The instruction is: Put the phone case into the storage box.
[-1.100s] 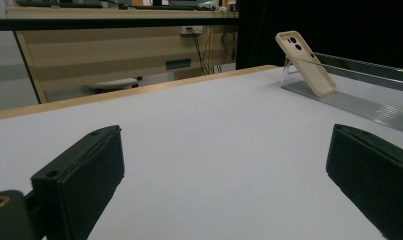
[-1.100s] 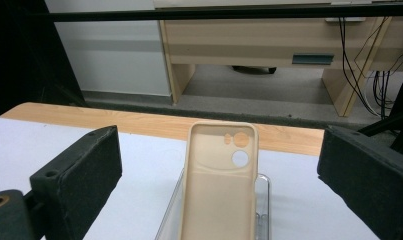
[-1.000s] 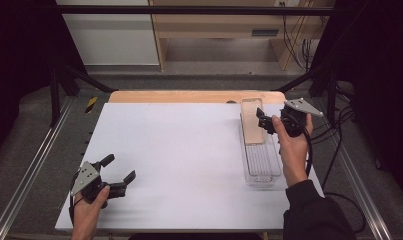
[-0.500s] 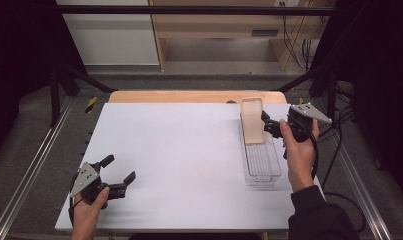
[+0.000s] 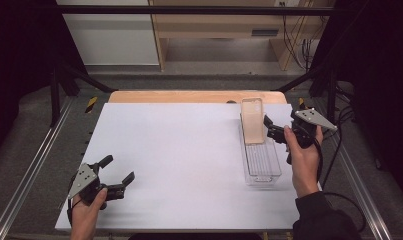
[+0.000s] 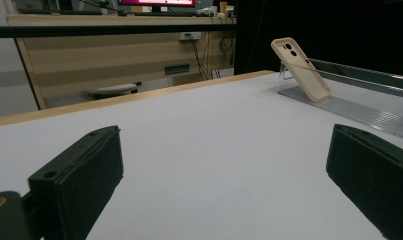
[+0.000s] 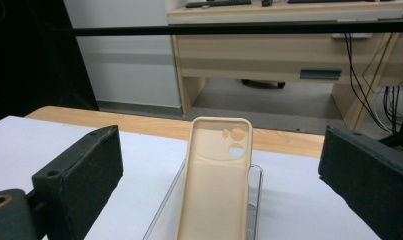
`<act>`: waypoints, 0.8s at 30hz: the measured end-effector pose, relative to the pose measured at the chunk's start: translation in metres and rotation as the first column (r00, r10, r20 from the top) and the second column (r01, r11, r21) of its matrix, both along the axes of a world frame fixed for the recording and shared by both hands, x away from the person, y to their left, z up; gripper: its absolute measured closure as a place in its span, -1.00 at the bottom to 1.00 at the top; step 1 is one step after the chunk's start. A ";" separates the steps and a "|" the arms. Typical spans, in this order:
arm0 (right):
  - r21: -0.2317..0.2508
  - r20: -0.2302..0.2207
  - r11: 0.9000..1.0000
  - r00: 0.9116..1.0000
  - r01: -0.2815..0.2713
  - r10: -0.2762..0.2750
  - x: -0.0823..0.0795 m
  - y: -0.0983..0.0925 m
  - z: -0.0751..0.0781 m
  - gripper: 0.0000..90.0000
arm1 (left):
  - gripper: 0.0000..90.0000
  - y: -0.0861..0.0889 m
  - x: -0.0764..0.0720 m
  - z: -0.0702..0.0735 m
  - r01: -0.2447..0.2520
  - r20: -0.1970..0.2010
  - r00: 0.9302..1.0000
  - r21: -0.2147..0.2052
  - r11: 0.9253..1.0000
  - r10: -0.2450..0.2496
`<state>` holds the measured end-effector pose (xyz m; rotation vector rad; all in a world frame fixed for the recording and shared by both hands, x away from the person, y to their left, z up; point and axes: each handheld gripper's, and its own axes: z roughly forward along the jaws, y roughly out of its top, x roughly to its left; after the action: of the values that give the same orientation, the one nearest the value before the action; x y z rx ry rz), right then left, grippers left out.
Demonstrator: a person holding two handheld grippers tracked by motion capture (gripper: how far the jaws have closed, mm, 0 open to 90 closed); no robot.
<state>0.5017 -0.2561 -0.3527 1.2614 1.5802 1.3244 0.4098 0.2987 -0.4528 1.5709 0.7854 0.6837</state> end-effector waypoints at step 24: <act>-0.013 0.082 0.999 0.996 -0.040 0.041 -0.040 -0.023 -0.011 -0.90 | -0.98 -0.001 -0.003 0.001 0.008 0.003 1.000 0.003 1.000 -0.008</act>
<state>0.4621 -0.2791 -0.3632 1.1586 1.5611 1.3736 0.4066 0.2979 -0.4517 1.5746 0.7754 0.6813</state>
